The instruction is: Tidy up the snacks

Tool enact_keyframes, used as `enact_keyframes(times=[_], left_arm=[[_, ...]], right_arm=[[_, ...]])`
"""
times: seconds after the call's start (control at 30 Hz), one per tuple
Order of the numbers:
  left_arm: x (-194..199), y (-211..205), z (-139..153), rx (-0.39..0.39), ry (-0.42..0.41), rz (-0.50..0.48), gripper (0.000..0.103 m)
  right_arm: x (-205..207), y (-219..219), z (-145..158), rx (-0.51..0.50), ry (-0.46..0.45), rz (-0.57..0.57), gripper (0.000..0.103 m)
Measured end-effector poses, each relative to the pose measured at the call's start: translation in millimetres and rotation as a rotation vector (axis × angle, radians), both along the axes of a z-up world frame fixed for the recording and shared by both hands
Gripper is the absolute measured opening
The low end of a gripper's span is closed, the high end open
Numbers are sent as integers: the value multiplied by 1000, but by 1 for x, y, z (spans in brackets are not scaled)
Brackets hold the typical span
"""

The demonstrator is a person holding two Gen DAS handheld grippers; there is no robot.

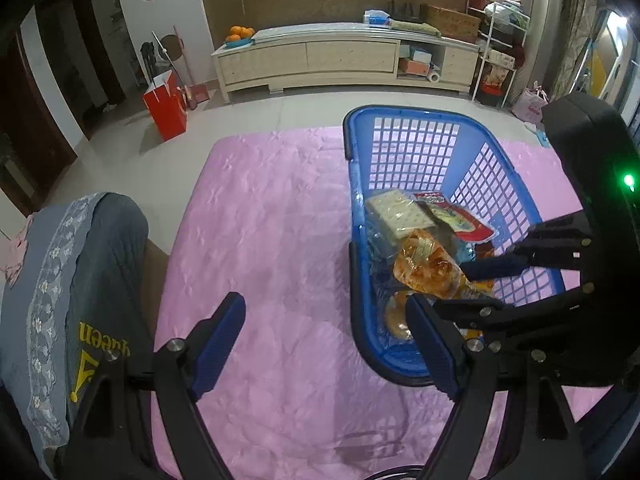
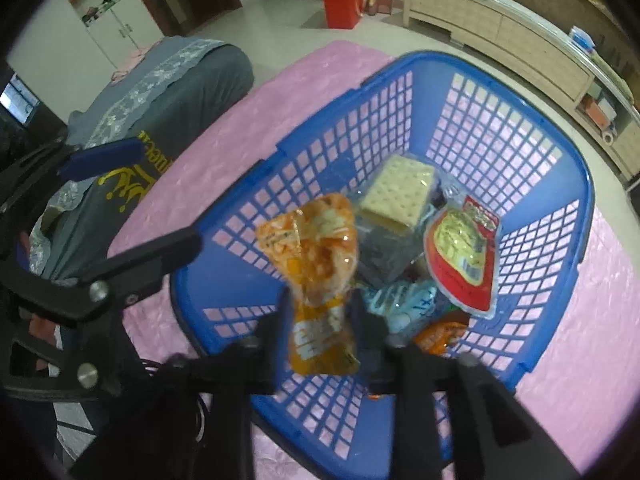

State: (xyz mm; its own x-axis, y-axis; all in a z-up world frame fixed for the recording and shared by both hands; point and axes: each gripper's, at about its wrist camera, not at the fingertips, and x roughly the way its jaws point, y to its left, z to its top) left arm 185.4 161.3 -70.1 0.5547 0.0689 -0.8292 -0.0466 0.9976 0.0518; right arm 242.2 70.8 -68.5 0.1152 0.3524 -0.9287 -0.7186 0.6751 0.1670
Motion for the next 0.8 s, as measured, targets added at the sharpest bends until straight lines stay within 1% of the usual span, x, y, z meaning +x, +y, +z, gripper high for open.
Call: enact_keyframes(times=[0.03,0.07,0.1,0.13,0.17,0.23,0.27,0.33,0.37,0.53,0.57,0.63,0.7,0.73,0.77,0.8], left_arm=[[-2,-1,1,4,-7,-2,81],[-4,-1,2,11,-14,-4,81],[-7,-3,3,22,-24,-7,81],[-9,-5,4,25,-32,-11,81],[-11,-6,5,27,-35,-11,81],[-19,-9,8,34,-51,-9,81],[-25,-11,11,32,-69,-4,81],[-37,-14,15,3,-100,0,81],[-41,-16,17,-7,-111,4,81],[-70,-38,31,-56,-226,14,81],[-74,-43,34,-63,-247,17,81],[-87,-55,42,-64,-295,24,81],[-104,-66,53,-76,-369,41,85],[-112,-71,56,-83,-404,48,86],[-122,-83,62,-60,-450,61,86],[-131,-92,66,-31,-483,66,87]], right_arm=[[0,1,-1,3,-5,-4,56],[0,0,0,8,-12,-9,67],[-1,-3,1,13,-19,-13,74],[-2,-8,3,23,-25,-24,76],[-3,-12,6,29,-26,-34,78],[-8,-32,15,79,-19,-78,78],[-12,-48,23,110,-45,-113,79],[-20,-71,34,147,-90,-155,80],[-23,-80,38,152,-114,-175,80],[-54,-137,68,197,-258,-284,80],[-65,-150,77,214,-304,-307,81],[-80,-164,88,235,-354,-338,81],[-98,-180,101,257,-428,-380,82],[-108,-188,107,253,-474,-413,83],[-111,-194,110,246,-504,-439,86],[-120,-201,114,236,-554,-479,88]])
